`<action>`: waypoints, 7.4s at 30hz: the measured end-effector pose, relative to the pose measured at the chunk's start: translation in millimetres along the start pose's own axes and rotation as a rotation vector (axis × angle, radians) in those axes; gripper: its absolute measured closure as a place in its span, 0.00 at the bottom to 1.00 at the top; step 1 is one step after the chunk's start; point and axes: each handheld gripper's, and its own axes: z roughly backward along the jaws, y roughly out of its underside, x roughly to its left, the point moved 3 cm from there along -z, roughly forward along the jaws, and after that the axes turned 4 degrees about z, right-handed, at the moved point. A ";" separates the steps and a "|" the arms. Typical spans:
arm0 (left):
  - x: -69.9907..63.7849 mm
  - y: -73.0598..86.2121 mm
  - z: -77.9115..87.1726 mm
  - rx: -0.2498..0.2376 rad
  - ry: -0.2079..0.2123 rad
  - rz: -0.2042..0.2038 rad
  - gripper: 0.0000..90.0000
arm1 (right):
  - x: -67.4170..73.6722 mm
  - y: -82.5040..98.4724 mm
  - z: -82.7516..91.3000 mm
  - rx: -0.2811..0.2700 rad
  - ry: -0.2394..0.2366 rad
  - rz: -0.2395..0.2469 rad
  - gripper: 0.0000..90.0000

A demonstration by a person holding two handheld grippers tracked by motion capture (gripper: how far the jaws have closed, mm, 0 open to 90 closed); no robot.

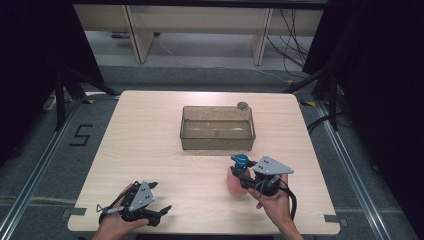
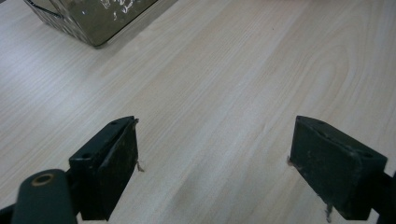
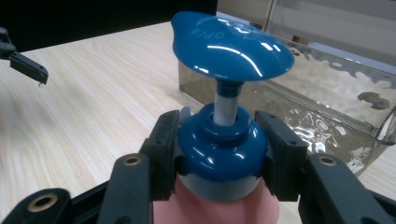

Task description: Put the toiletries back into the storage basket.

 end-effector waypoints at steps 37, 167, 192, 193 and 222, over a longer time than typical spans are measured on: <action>1.4 0.4 0.6 0.005 -0.002 0.002 0.17 | -39.0 -40.5 0.9 -0.024 0.072 -0.068 0.60; 2.5 -1.2 2.2 -0.011 0.001 0.008 0.17 | -134.4 -69.6 -87.3 0.017 0.222 -0.144 0.60; 2.4 -1.2 1.6 -0.015 0.000 0.008 0.17 | -134.4 -49.1 -94.2 0.049 0.228 -0.143 0.60; 1.4 -1.3 0.5 -0.026 -0.002 0.020 0.17 | -135.0 -48.5 -93.9 0.055 0.222 -0.136 0.60; 0.2 -1.3 0.6 -0.025 0.001 0.023 0.17 | -130.3 -37.0 -97.1 0.065 0.198 -0.143 0.59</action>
